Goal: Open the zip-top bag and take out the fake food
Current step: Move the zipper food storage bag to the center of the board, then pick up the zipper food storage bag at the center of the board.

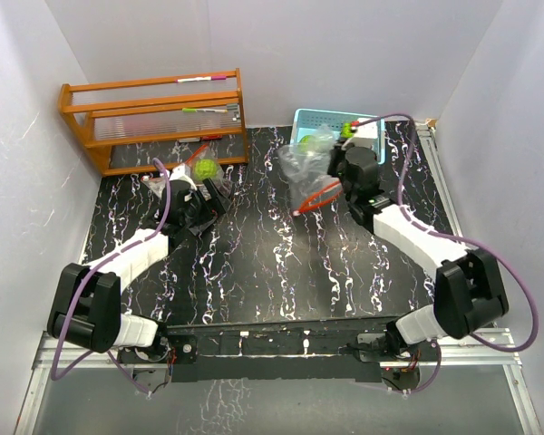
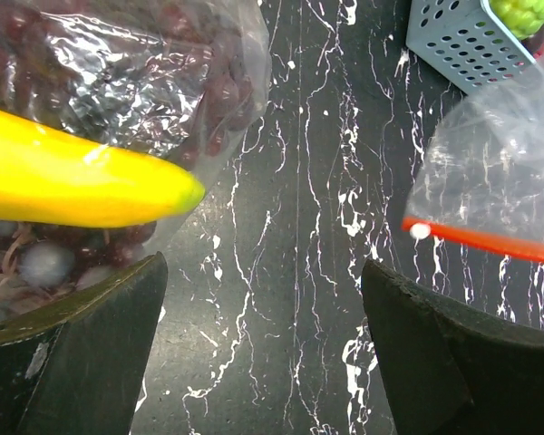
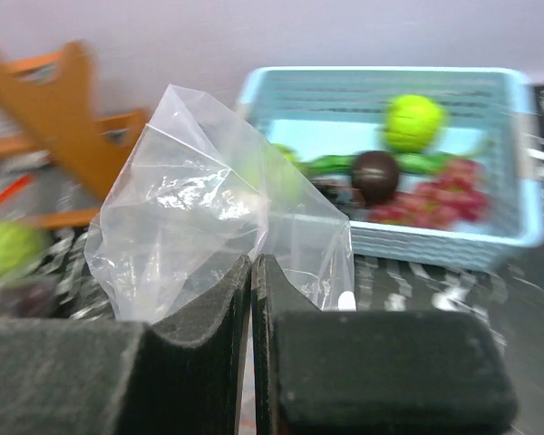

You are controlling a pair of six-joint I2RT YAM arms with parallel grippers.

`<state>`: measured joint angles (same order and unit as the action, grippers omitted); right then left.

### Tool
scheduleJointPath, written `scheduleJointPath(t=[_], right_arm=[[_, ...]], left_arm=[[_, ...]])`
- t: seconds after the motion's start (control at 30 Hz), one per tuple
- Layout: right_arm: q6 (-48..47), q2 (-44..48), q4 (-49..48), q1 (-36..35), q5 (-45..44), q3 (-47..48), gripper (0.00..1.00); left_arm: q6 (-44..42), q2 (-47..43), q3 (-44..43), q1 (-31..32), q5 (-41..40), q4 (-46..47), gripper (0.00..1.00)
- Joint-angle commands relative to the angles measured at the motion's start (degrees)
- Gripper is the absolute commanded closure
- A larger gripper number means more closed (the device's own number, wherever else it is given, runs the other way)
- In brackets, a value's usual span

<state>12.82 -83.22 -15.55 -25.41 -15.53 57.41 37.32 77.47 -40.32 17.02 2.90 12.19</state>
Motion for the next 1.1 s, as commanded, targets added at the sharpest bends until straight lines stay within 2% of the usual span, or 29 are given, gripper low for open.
scheduleJointPath(t=[0.0, 0.27, 0.3, 0.37, 0.4, 0.47, 0.6, 0.7, 0.83, 0.9, 1.07], right_arm=[[3.8, 4.8, 7.1, 5.7, -16.7, -3.9, 0.92], [6.8, 12.5, 3.8, 12.7, -23.3, -11.6, 0.91], [6.9, 12.7, 3.7, 13.2, -23.5, -11.8, 0.84], [6.7, 12.5, 3.8, 13.8, -23.9, -11.8, 0.44], [6.1, 12.4, 3.8, 14.0, -23.9, -11.7, 0.30], [4.8, 12.5, 4.1, 14.1, -23.6, -11.4, 0.19], [3.6, 14.2, 3.0, 14.1, -20.6, -11.7, 0.20], [1.8, 13.2, 2.8, 13.6, -12.1, -10.6, 0.24], [-2.6, 4.9, 4.1, 3.3, -17.2, -5.5, 0.24], [-3.2, 0.6, 3.1, -1.5, -16.5, -3.3, 0.25], [-1.4, -9.2, -5.0, -7.9, 0.4, 0.0, 0.26]], left_arm=[[0.0, 0.2, -1.7, -0.2, 1.8, 1.6, 0.14], [0.1, 0.7, -2.0, -0.3, 2.8, 1.9, 0.14], [0.2, 0.7, -2.0, -0.3, 3.0, 2.0, 0.14], [0.3, 0.7, -2.0, -0.3, 3.4, 2.1, 0.14], [0.3, 0.7, -2.0, -0.3, 3.5, 2.1, 0.14], [0.3, 1.8, -2.2, -0.3, 3.7, 2.1, 0.14], [0.2, 1.6, -2.4, -0.3, 3.5, 1.4, 0.15], [0.0, 1.7, -2.9, -0.3, 4.3, 1.2, 0.16], [-3.0, 3.3, -7.0, -0.2, 4.2, -3.1, 0.14], [-3.8, 3.1, -8.1, -0.2, 2.5, -5.2, 0.13], [-2.0, -2.0, -8.3, -0.3, -3.7, -8.6, 0.13]])
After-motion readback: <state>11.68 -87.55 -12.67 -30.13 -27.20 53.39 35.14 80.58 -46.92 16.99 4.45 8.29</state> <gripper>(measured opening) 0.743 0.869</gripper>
